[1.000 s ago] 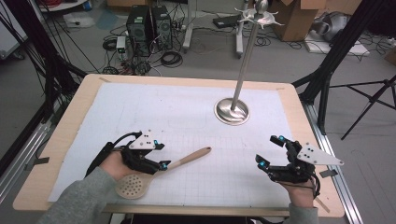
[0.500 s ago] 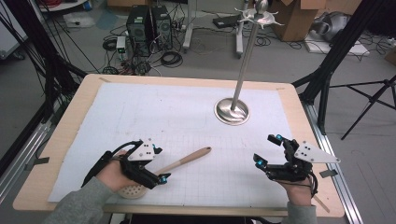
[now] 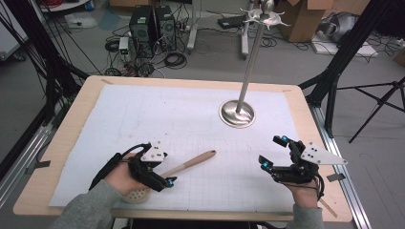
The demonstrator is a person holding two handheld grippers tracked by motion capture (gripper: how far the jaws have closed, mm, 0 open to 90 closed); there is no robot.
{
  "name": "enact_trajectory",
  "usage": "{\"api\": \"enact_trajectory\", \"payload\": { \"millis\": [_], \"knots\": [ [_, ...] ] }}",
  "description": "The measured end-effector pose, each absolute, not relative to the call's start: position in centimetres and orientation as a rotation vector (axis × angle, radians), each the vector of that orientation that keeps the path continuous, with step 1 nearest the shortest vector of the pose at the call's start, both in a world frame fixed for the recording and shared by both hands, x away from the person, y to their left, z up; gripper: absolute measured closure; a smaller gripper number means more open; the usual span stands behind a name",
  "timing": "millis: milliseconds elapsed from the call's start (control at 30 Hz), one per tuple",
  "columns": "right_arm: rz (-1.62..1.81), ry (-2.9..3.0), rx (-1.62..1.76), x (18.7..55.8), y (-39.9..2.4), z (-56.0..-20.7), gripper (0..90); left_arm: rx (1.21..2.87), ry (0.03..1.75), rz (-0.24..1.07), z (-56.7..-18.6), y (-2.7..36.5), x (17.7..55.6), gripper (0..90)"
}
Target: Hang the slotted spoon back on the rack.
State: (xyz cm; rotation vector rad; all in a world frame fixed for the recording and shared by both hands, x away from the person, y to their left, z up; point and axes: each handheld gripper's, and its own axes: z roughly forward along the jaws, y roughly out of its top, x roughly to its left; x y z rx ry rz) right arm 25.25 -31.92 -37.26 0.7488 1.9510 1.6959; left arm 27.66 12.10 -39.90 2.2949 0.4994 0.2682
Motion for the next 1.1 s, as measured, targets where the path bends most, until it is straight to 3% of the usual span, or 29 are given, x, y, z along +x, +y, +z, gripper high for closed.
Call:
{"api": "enact_trajectory", "payload": {
  "millis": [267, 600, 1100],
  "knots": [
    [1.697, 1.949, 0.747, 25.2, -32.0, -37.2, 12.8, 2.308, 0.487, 0.273, -40.4, 12.2, 27.8, 24.8],
    [1.695, 1.953, 0.744, 25.3, -31.9, -37.3, 12.8, 2.367, 0.510, 0.306, -41.0, 12.3, 28.1, 26.8],
    [1.702, 1.949, 0.749, 25.2, -32.0, -37.2, 12.8, 2.462, 0.542, 0.263, -42.0, 11.5, 28.3, 48.9]
  ]
}}
